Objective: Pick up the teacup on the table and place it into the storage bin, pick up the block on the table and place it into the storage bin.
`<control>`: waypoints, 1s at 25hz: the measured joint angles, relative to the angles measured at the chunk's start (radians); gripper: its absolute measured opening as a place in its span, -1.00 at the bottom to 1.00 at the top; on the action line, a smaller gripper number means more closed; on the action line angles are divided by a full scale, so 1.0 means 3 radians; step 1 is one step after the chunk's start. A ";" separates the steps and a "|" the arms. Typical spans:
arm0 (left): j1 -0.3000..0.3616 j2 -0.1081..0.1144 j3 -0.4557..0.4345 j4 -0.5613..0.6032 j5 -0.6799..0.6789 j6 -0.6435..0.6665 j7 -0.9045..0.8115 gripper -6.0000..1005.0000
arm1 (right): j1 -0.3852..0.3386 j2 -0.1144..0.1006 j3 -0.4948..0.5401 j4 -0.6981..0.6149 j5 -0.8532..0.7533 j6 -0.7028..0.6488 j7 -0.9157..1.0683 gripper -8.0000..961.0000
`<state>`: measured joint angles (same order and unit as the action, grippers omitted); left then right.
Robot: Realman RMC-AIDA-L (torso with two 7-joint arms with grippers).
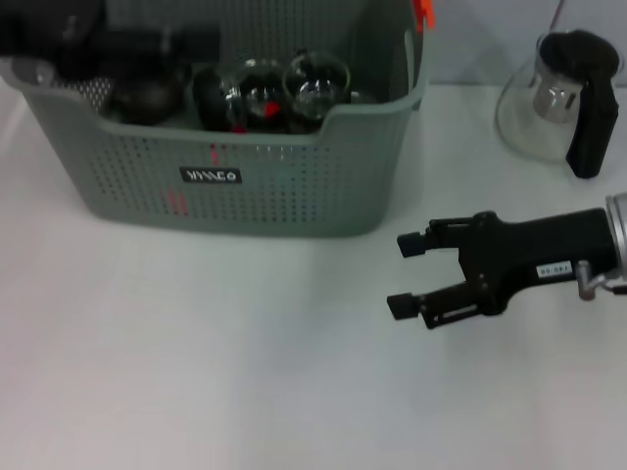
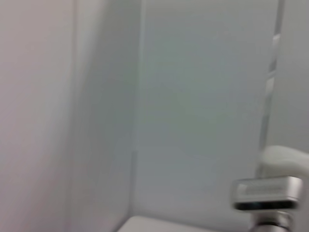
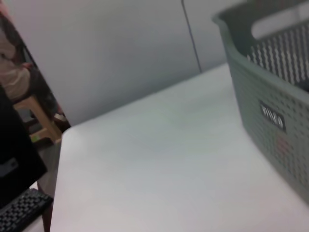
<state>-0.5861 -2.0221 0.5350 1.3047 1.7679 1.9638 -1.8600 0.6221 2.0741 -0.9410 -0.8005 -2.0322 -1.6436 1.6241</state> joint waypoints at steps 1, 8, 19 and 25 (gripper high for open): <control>0.0096 -0.0041 -0.0007 0.0001 -0.0022 0.0041 0.0077 0.74 | 0.0001 0.0004 0.0033 -0.0007 0.0025 -0.0035 -0.0058 0.96; 0.0622 -0.0308 0.0019 -0.0172 -0.0005 0.0068 0.0665 0.75 | 0.0007 -0.0022 0.0162 -0.0106 0.0350 -0.0206 -0.0282 0.96; 0.0765 -0.0433 0.0113 -0.0747 0.0506 -0.0188 0.1165 0.75 | 0.0024 0.0035 0.0177 -0.0323 0.0514 -0.0274 -0.0310 0.96; 0.0729 -0.0431 0.0208 -0.0922 0.0635 -0.0367 0.1236 0.75 | -0.0001 0.0045 0.0144 -0.0286 0.0497 -0.0262 -0.0446 0.96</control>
<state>-0.3674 -2.1513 0.5974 1.0280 1.9583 1.8537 -1.4891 0.6218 2.0877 -0.8977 -0.8865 -1.8832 -1.7222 1.4903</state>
